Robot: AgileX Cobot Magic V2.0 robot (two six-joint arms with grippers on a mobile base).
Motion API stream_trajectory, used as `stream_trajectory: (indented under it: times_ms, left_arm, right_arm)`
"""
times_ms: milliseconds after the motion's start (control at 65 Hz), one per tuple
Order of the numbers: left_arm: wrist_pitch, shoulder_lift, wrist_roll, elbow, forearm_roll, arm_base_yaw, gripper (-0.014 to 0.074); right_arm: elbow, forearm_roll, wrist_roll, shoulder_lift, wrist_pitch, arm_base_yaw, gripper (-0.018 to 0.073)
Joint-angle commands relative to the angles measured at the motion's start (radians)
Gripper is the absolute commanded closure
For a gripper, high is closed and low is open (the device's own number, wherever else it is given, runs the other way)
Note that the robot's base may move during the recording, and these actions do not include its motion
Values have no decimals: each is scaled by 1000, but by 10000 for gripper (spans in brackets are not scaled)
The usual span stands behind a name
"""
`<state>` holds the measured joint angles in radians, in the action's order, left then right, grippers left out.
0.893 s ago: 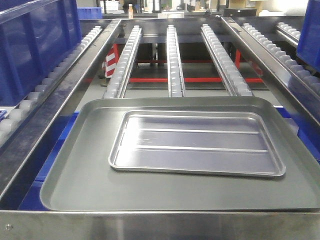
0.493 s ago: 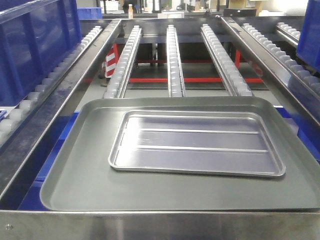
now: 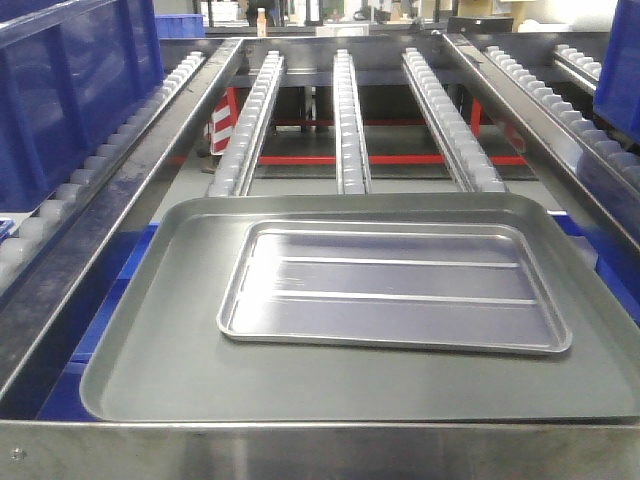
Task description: Grab silver tray and place in blue box
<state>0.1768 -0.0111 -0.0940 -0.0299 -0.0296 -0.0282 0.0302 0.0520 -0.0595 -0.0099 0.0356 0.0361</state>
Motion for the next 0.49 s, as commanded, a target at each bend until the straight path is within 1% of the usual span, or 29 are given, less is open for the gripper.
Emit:
stream_trajectory:
  times_ms: [0,92,123,185,200,246,293,354,431,477]
  left_arm:
    - [117,-20,1,4,-9,0,701]
    - [123,-16,1,30,-9,0,701]
    - [110,-14,1,56,3,0,701]
    - [34,2,1,133,80,0,701]
    - [-2,7,1,165,114,0,700]
    - [-75,31,1,233,181,-2,698]
    - [-159,67,1,310,205,-4,694]
    - [-233,125,1,407,200,-18,657]
    - [-310,214,1,496,179,-49,547]
    - [-347,276,1,534,179,-77,442]
  right_arm:
    - [1,-1,-6,-21,-134,-7,503]
    - [-48,-1,-5,-21,-166,-7,503]
    - [-72,-1,-5,-20,-163,-7,503]
    - [-136,-1,-5,-5,-144,-7,502]
    - [-159,-1,-5,2,-137,-7,501]
    - [-216,-1,-5,32,-109,-7,498]
    - [-268,-1,-5,74,-85,-6,489]
    - [-323,-1,-5,142,-77,-2,437]
    - [-389,-1,-5,245,-73,5,292]
    - [-428,-1,-5,316,-64,15,205]
